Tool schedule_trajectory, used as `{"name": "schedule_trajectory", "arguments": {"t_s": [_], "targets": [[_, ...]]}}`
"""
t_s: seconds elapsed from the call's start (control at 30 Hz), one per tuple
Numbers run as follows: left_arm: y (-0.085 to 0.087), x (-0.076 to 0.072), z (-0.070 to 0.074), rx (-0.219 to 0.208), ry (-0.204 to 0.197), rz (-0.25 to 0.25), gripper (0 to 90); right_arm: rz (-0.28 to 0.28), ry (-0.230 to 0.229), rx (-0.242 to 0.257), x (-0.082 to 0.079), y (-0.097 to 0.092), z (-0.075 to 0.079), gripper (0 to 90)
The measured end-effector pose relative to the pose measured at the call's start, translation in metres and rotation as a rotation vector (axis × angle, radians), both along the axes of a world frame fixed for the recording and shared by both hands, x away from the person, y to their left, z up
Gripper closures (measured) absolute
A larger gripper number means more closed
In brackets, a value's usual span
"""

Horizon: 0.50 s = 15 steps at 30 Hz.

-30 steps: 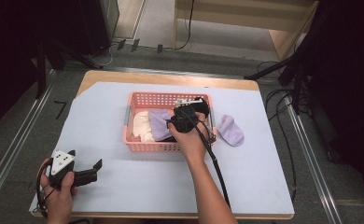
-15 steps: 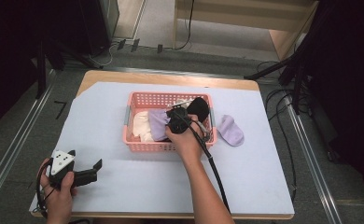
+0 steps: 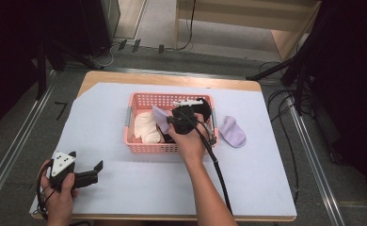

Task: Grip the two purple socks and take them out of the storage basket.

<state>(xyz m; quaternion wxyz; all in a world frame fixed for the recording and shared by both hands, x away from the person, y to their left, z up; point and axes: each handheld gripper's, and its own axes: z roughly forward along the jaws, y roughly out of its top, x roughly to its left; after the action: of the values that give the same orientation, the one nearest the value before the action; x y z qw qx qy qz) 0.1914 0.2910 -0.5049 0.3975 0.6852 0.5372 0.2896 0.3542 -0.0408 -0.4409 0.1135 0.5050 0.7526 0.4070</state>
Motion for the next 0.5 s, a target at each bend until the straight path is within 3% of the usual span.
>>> {"name": "schedule_trajectory", "arguments": {"t_s": [0.5], "targets": [[0.000,0.000,0.000,0.000,0.000,-0.001,0.0,-0.058,-0.121,0.034,-0.004,-0.012,0.026,88.7]]}}
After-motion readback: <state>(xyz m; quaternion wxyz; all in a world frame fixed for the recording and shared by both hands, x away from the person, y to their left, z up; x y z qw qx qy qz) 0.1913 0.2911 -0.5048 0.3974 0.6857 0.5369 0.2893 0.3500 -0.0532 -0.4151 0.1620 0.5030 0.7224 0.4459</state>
